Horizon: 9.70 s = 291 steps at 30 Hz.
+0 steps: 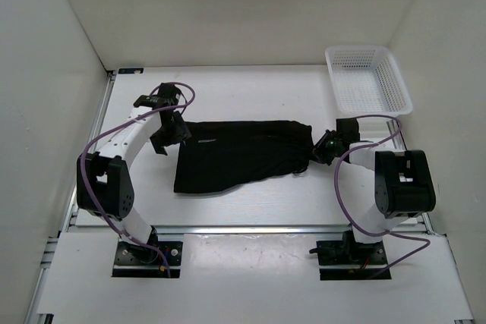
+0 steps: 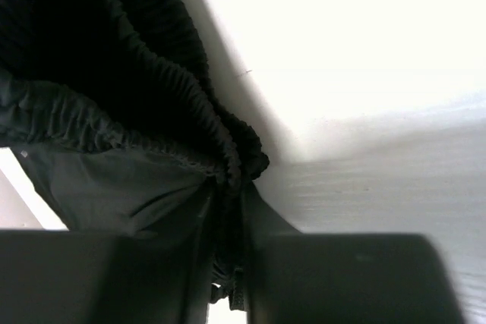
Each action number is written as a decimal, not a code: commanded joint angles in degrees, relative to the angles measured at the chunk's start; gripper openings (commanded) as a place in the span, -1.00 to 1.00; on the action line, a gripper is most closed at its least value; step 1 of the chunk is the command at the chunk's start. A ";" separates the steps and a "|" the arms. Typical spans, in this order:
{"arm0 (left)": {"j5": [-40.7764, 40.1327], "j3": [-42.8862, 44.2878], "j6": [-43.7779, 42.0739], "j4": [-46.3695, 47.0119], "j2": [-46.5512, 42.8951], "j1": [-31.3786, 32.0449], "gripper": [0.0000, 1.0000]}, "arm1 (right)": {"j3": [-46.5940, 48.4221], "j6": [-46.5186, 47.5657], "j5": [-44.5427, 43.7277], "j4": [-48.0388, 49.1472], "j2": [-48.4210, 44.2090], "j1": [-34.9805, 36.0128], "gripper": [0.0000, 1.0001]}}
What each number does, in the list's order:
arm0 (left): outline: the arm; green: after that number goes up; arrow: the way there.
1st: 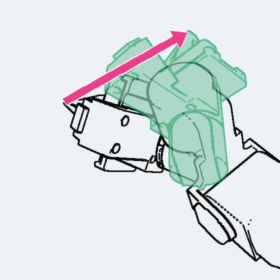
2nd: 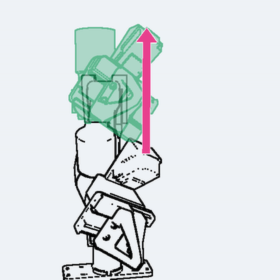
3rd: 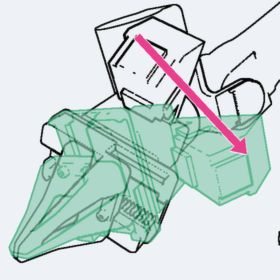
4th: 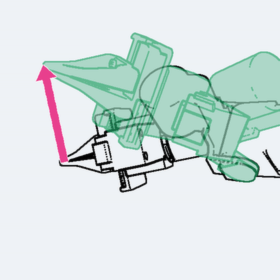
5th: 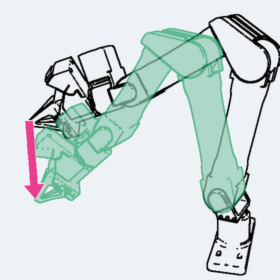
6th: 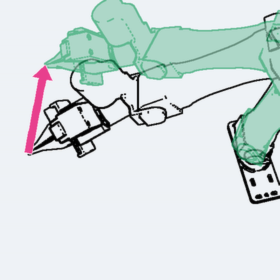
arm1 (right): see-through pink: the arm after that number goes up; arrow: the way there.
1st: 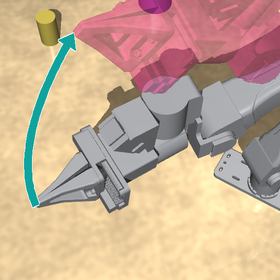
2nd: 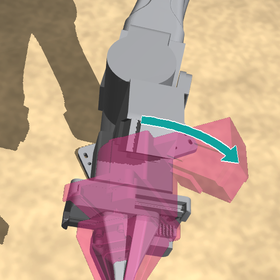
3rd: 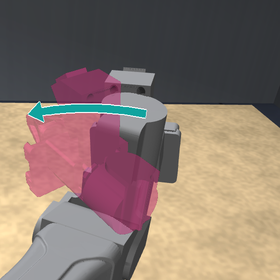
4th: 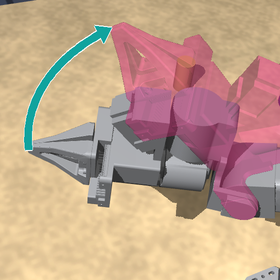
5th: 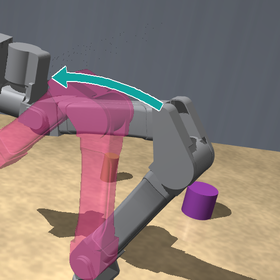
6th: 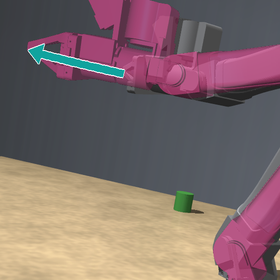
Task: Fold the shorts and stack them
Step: Fold the shorts
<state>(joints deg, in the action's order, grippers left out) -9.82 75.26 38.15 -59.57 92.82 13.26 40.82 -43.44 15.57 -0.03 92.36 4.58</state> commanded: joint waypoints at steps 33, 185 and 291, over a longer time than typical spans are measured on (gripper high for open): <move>-2.13 -0.46 -1.59 0.42 0.52 -0.78 0.56 | -0.12 -9.04 -4.23 -4.45 2.74 2.10 -0.44; 17.65 2.34 -13.01 -0.28 -1.76 -24.86 0.89 | 29.76 -11.48 2.18 -12.27 12.84 41.48 0.26; 10.09 21.79 -17.05 -10.66 -3.65 -13.07 1.00 | 27.13 8.55 -47.74 -41.17 -25.19 27.95 1.00</move>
<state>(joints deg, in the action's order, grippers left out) 2.42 103.15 24.58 -67.85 97.08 1.56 69.01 -37.39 -23.92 -33.28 71.02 34.11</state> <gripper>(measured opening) 0.998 0.998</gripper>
